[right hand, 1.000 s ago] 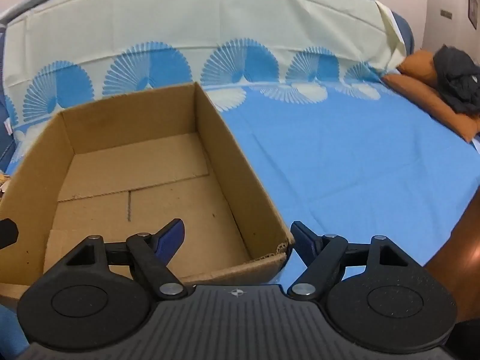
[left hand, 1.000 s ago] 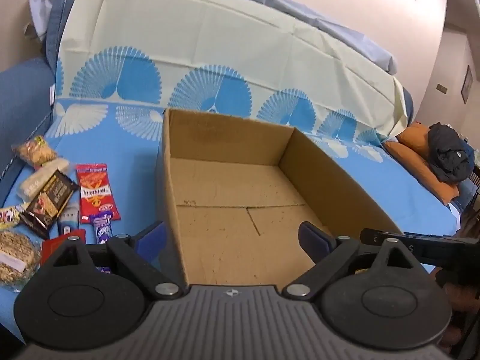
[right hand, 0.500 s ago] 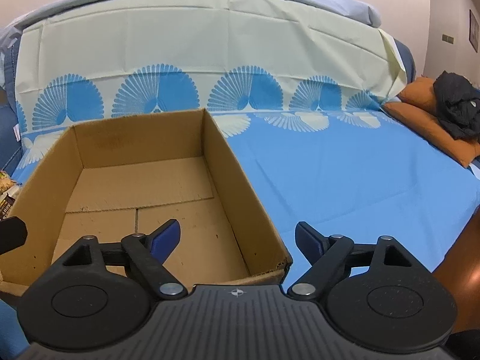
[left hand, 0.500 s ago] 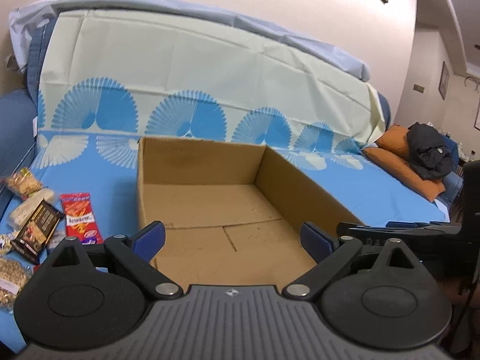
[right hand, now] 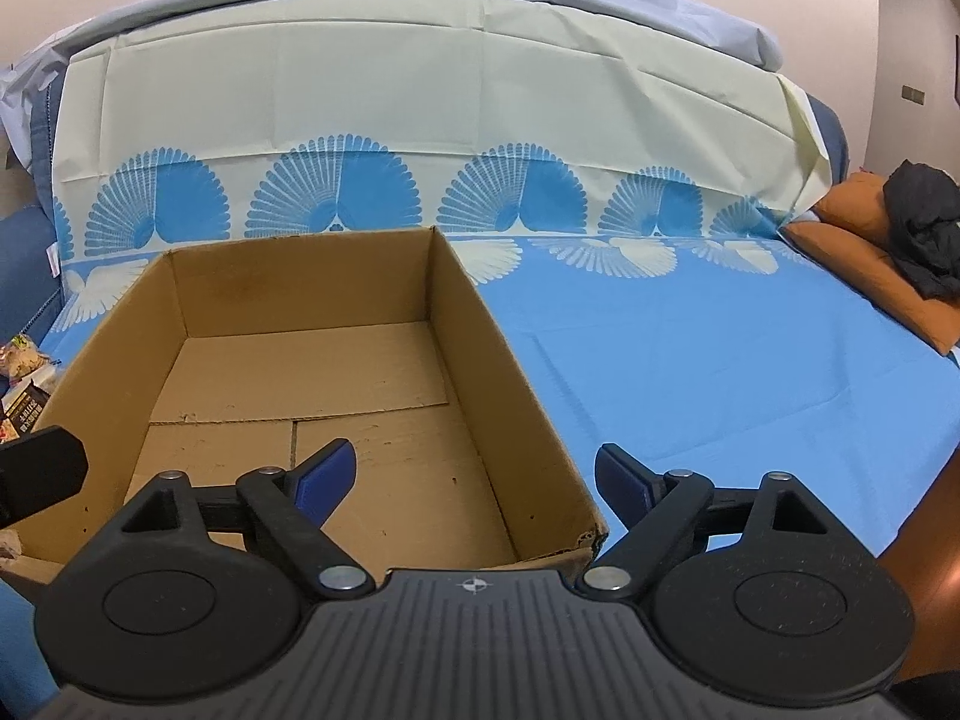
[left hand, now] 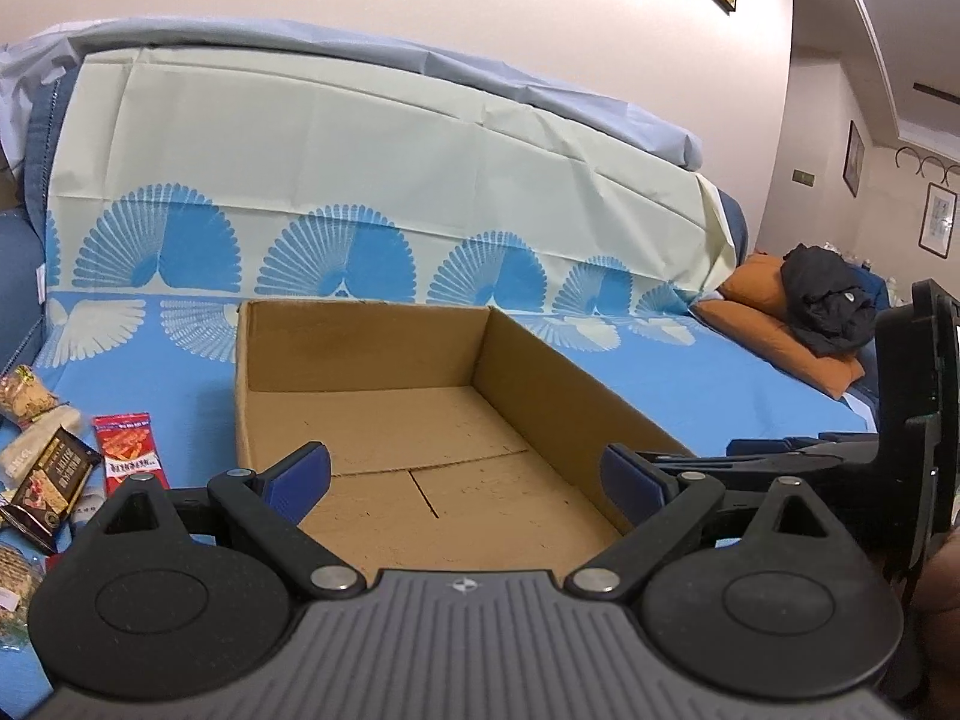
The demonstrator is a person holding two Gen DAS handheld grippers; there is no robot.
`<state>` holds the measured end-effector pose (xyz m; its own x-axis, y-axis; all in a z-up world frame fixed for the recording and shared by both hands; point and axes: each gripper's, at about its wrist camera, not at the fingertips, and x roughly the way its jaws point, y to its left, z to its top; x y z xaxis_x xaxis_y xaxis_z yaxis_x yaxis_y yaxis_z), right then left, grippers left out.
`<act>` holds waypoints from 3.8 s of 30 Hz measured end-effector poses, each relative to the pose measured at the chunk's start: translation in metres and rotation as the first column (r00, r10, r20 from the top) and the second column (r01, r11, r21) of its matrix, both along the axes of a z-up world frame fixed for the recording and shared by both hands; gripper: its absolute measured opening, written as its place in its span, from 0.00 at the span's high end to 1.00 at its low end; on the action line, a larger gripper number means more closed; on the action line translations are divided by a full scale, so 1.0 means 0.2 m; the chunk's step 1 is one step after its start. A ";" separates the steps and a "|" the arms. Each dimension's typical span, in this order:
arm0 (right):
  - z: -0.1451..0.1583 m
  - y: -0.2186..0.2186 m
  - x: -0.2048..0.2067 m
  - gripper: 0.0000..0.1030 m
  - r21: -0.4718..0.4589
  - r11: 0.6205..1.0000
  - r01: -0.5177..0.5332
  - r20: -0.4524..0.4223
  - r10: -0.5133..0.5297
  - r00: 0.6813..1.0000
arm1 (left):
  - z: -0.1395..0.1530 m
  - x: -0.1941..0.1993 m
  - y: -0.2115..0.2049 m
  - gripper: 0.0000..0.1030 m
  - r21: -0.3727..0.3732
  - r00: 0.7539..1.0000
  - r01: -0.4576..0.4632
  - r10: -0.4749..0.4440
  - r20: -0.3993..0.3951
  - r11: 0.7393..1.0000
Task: Organize snacks
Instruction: 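Move both tools from the box toward the snack pile, then grasp the purple candy bar with the right gripper, then grasp the clear peanut bag with the left gripper while the right holds the candy bar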
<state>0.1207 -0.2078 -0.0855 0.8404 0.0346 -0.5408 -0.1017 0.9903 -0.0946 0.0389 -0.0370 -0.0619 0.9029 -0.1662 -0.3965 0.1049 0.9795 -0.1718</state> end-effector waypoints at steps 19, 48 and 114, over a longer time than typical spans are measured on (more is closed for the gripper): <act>0.03 0.01 -0.05 0.52 0.077 0.995 -0.069 0.064 0.065 0.996 | -0.01 0.00 0.02 0.60 -0.021 0.993 0.114 -0.114 -0.019 0.993; 0.15 0.96 -0.33 0.63 0.133 0.836 -0.533 0.131 0.518 0.845 | -0.18 -0.21 1.10 0.65 0.082 0.927 -0.350 0.357 -0.113 0.933; -0.38 1.18 -0.34 0.62 0.069 0.799 -0.598 -0.241 0.594 0.767 | -0.52 0.14 1.12 0.01 0.283 0.748 -0.401 0.490 -0.447 0.871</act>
